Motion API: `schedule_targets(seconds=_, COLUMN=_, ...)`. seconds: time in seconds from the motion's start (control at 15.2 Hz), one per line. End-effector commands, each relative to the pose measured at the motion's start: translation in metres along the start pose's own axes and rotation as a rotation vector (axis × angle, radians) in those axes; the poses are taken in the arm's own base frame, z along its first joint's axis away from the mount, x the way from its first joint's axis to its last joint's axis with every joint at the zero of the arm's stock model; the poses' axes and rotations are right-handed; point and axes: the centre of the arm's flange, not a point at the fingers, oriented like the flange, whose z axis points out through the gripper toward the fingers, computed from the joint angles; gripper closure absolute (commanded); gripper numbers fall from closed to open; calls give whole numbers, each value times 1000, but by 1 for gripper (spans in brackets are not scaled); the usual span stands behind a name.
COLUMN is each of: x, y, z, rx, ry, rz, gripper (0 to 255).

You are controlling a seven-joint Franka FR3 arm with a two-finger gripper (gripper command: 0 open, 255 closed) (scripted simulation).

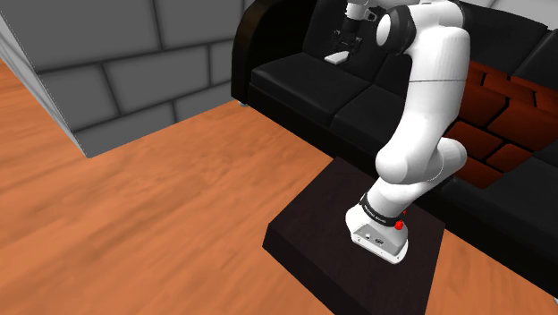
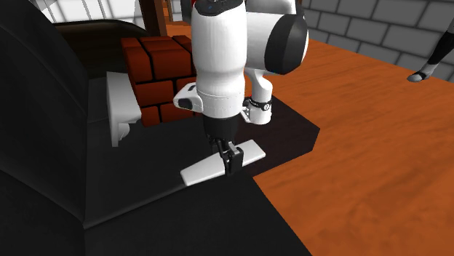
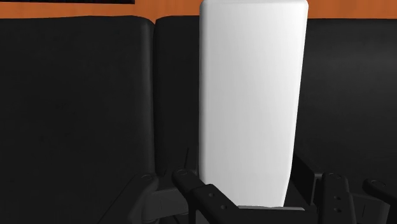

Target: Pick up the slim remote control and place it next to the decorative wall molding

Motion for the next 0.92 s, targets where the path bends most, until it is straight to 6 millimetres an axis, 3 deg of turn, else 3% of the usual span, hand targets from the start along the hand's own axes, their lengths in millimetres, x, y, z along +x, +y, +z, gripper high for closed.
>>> schedule_targets(seconds=0.0, x=-1, y=1, z=-11, rx=0, ry=0, rz=0, gripper=255)
schedule_targets(seconds=0.66, x=-2, y=2, z=-60, rx=0, ry=0, rz=0, gripper=255)
schedule_targets(seconds=0.86, x=21, y=34, z=-60, rx=0, ry=0, rz=0, gripper=255)
